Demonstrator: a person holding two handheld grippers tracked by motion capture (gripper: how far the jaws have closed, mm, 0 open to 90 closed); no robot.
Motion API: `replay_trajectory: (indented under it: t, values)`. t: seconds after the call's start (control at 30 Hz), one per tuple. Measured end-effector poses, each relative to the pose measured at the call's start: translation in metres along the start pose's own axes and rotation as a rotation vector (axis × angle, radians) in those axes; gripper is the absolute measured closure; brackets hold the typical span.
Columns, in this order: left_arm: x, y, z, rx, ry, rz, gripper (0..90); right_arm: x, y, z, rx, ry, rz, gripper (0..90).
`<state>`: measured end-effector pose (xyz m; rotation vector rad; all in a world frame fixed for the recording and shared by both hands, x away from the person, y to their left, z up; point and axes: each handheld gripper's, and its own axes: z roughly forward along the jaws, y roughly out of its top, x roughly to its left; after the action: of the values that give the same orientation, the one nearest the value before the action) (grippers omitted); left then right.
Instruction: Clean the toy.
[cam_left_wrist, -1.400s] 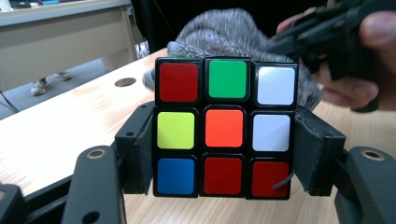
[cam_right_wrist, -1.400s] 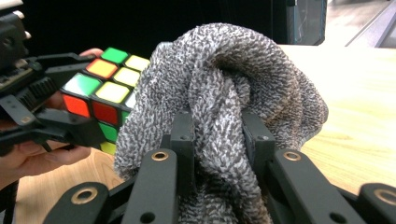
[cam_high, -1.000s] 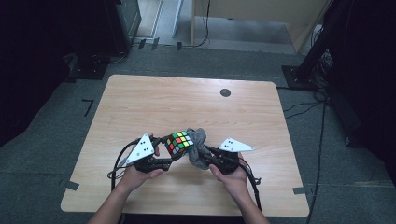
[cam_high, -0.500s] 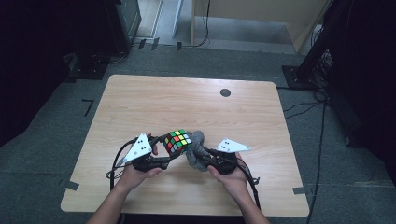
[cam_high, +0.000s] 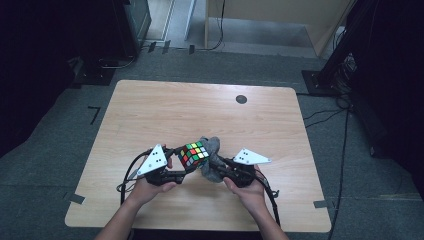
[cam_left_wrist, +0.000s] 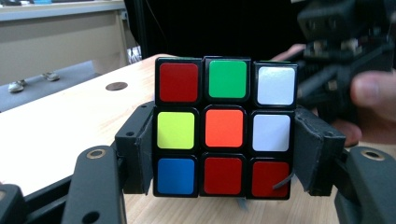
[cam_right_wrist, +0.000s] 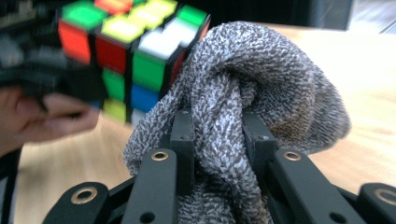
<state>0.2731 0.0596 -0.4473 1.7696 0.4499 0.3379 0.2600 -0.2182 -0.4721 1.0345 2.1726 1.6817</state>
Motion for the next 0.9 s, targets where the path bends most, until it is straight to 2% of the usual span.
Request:
replay_trajectory:
  t: [0.1,0.2,0.4,0.5,0.9]
  values:
    - [0.003,0.001,-0.003,-0.009,0.011,-0.005,34.6,0.003,-0.003,0.006,0.043,0.022,-0.013,71.8]
    - [0.005,0.001,-0.005,-0.013,0.016,-0.009,34.6,0.003,-0.002,0.005,0.044,0.023,-0.021,71.8]
    - [0.003,-0.001,-0.002,0.003,0.009,-0.004,34.6,-0.005,0.005,-0.008,-0.048,-0.018,0.014,71.8]
    - [0.000,-0.001,0.001,0.008,0.000,0.001,34.6,-0.005,0.006,-0.011,-0.066,-0.028,0.014,71.8]
    - [0.005,0.000,-0.004,-0.005,0.016,-0.011,34.6,0.003,-0.001,0.004,0.025,0.025,-0.017,71.8]
